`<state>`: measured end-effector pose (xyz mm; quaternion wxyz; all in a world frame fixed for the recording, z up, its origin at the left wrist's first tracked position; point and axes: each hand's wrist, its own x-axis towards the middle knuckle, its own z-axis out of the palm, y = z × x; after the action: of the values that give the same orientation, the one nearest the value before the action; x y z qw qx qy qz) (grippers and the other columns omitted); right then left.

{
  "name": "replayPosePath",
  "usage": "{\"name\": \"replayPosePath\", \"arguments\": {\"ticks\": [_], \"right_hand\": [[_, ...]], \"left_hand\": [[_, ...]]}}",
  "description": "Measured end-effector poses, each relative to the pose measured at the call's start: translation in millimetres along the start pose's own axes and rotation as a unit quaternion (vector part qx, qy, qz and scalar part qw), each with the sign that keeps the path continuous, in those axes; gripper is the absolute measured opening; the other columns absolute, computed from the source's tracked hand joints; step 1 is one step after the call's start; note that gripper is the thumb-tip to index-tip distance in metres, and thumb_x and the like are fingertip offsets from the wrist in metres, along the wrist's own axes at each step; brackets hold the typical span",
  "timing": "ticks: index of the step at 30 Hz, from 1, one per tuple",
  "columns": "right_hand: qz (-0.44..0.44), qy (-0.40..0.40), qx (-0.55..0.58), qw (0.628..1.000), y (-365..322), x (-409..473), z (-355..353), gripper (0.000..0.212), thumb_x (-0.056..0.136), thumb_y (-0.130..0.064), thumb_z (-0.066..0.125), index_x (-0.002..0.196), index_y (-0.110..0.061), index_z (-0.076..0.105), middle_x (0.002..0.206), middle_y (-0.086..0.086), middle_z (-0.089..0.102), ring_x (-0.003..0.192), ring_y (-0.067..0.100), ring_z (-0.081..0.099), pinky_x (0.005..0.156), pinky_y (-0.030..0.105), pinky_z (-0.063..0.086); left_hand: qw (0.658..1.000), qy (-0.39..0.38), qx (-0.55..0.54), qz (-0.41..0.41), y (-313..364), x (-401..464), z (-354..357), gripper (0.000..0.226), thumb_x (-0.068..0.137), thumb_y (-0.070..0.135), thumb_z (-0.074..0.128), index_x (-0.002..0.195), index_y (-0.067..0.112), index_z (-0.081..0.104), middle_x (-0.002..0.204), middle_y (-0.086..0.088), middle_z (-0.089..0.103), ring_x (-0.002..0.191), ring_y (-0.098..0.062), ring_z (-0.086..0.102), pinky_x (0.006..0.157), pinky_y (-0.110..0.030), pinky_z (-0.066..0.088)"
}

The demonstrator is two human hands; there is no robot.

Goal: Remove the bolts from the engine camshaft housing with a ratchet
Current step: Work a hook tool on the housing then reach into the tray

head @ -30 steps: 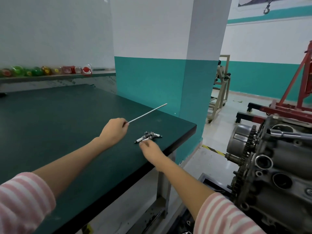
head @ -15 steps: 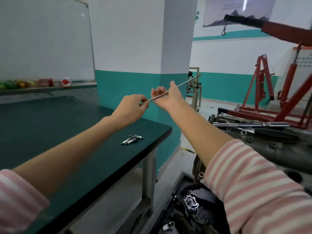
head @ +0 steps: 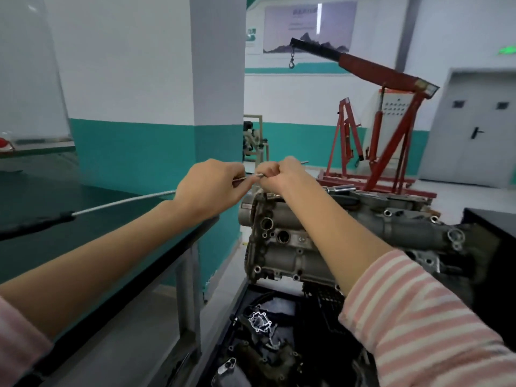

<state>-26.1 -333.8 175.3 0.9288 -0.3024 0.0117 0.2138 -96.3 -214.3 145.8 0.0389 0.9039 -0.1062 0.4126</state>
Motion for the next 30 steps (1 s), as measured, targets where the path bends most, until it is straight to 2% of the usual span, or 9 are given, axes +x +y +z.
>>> {"name": "replayPosePath", "arguments": {"ticks": [4,10,11,13,15,17,21,26,30], "right_hand": [[-0.006,-0.01,-0.019,1.0,-20.1,-28.4,-38.1,0.045,0.1,-0.023,0.016,0.055,-0.021,0.018,0.031,-0.001,0.015,0.021,0.011,0.013,0.028,0.018,0.01],[0.072,-0.04,-0.019,0.996,-37.4,-66.9,-96.8,0.057,0.099,-0.008,0.02,0.043,-0.016,0.029,0.032,-0.002,0.016,0.026,0.007,0.007,0.03,0.019,0.007],[0.087,-0.048,-0.016,0.995,-39.9,-74.0,-103.1,0.058,0.1,-0.011,0.021,0.043,-0.015,0.03,0.035,-0.004,0.013,0.03,0.007,0.005,0.03,0.02,0.008],[0.114,-0.064,-0.004,0.991,-43.0,-88.0,-112.4,0.058,0.102,-0.018,0.022,0.044,-0.015,0.03,0.045,-0.008,0.009,0.037,0.004,0.003,0.03,0.019,0.007],[0.136,-0.074,0.027,0.988,-44.4,-98.6,-118.0,0.055,0.102,-0.023,0.023,0.048,-0.015,0.029,0.048,-0.009,0.01,0.038,0.002,0.004,0.028,0.022,0.016],[0.139,-0.078,0.041,0.986,-47.1,-110.3,-121.5,0.048,0.102,-0.025,0.024,0.055,-0.02,0.026,0.049,-0.01,0.01,0.038,0.002,0.005,0.026,0.024,0.021],[0.151,-0.085,0.04,0.984,-52.8,-134.6,-132.9,0.034,0.101,-0.025,0.026,0.068,-0.028,0.019,0.048,-0.009,0.011,0.037,0.004,0.006,0.025,0.023,0.017],[0.154,-0.051,0.087,0.983,-59.3,-147.9,-158.8,0.034,0.102,-0.027,0.028,0.069,-0.028,0.019,0.049,-0.009,0.011,0.037,0.003,0.006,0.027,0.022,0.014],[0.147,-0.049,0.108,0.982,-62.8,-151.3,-177.1,0.037,0.101,-0.028,0.028,0.065,-0.026,0.024,0.048,-0.009,0.012,0.038,0.004,0.006,0.029,0.022,0.013]], "left_hand": [[0.993,0.017,-0.01,0.12,33.8,-7.8,7.8,0.041,0.092,0.039,0.053,0.06,0.019,0.037,0.048,0.001,0.042,0.047,-0.032,0.051,0.045,-0.028,0.028],[0.937,0.028,-0.029,0.346,75.5,-12.4,4.0,0.035,0.089,0.038,0.044,0.068,0.013,0.059,0.047,0.001,0.054,0.033,-0.022,0.048,0.034,-0.021,0.028],[0.927,0.025,-0.039,0.372,82.1,-12.2,1.8,0.03,0.089,0.037,0.044,0.075,0.015,0.059,0.048,0.002,0.054,0.033,-0.021,0.048,0.032,-0.022,0.031],[0.911,0.022,-0.059,0.407,93.6,-13.6,-1.3,0.012,0.089,0.034,0.046,0.082,0.024,0.046,0.049,0.002,0.051,0.034,-0.02,0.045,0.03,-0.023,0.032],[0.907,0.029,-0.083,0.411,102.3,-18.6,-1.7,0.018,0.088,0.032,0.051,0.077,0.024,0.039,0.047,0.003,0.044,0.033,-0.019,0.039,0.032,-0.02,0.027],[0.908,0.037,-0.114,0.401,109.6,-24.5,0.1,0.028,0.088,0.031,0.052,0.065,0.017,0.045,0.045,0.003,0.04,0.033,-0.018,0.034,0.035,-0.018,0.023],[0.906,0.049,-0.163,0.389,128.3,-39.8,8.4,0.036,0.087,0.03,0.054,0.057,0.012,0.049,0.045,0.003,0.039,0.034,-0.016,0.032,0.034,-0.018,0.024],[0.897,0.053,-0.145,0.414,152.2,-41.5,15.8,0.035,0.087,0.032,0.055,0.058,0.011,0.053,0.047,0.003,0.043,0.036,-0.015,0.037,0.041,-0.017,0.019],[0.898,0.04,-0.161,0.408,165.6,-45.3,25.1,0.036,0.087,0.032,0.056,0.057,0.012,0.052,0.046,0.004,0.043,0.035,-0.014,0.038,0.035,-0.019,0.023]]}}
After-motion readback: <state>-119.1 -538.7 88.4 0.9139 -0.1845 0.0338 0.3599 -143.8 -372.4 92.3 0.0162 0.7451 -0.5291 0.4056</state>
